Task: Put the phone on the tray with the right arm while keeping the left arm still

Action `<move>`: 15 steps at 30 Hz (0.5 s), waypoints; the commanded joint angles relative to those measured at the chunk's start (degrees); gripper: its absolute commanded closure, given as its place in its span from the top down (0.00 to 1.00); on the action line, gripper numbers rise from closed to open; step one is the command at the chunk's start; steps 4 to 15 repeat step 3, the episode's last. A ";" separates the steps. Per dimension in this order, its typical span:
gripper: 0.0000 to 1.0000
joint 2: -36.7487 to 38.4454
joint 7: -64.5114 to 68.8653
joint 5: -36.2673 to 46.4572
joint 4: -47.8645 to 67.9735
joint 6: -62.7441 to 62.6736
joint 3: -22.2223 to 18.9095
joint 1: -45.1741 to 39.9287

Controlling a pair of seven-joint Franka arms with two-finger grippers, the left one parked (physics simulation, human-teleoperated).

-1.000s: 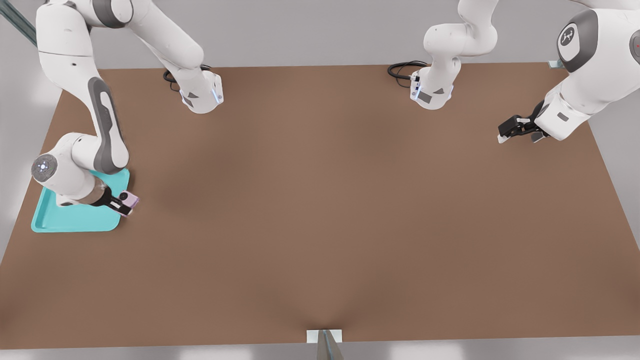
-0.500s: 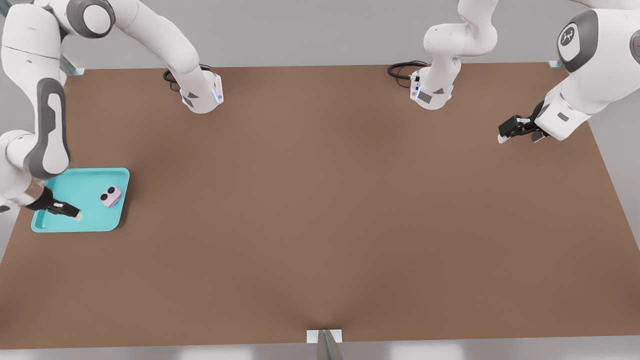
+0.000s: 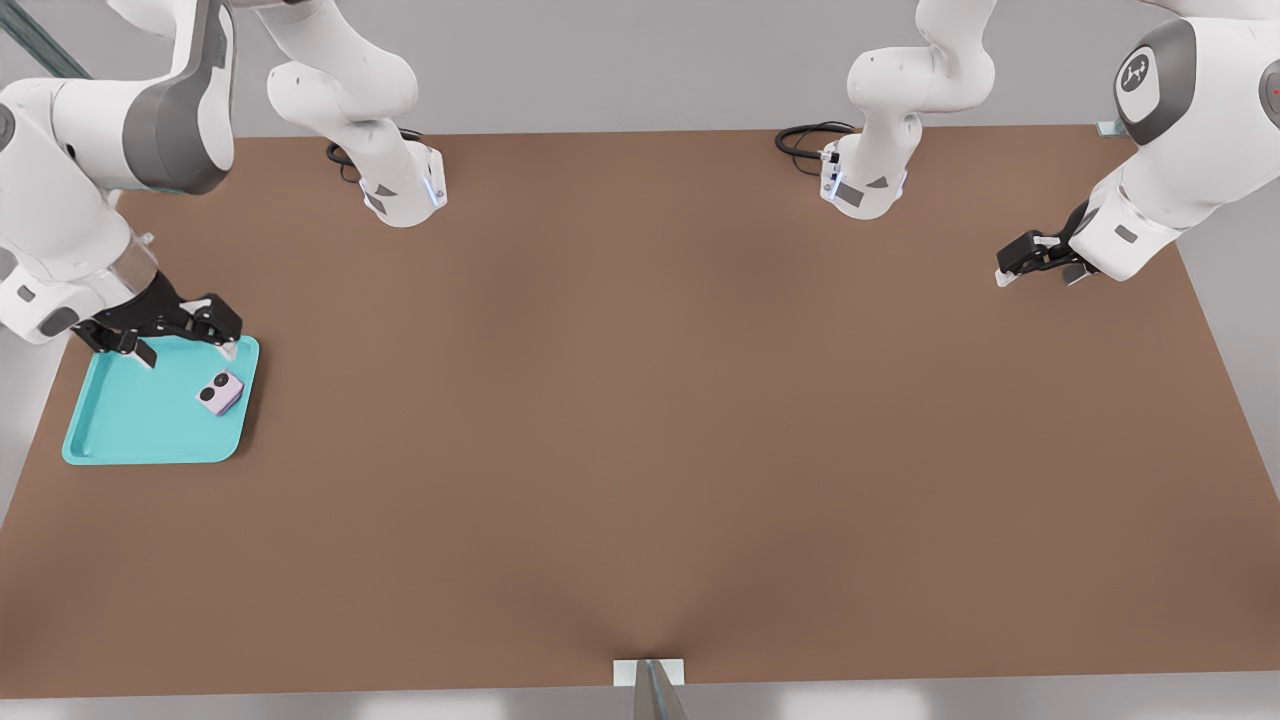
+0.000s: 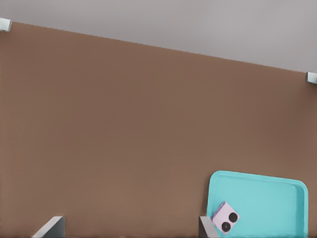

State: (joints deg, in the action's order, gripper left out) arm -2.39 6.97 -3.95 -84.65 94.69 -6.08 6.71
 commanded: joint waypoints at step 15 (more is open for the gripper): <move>1.00 0.46 -5.39 0.78 -0.69 -4.43 -0.16 0.15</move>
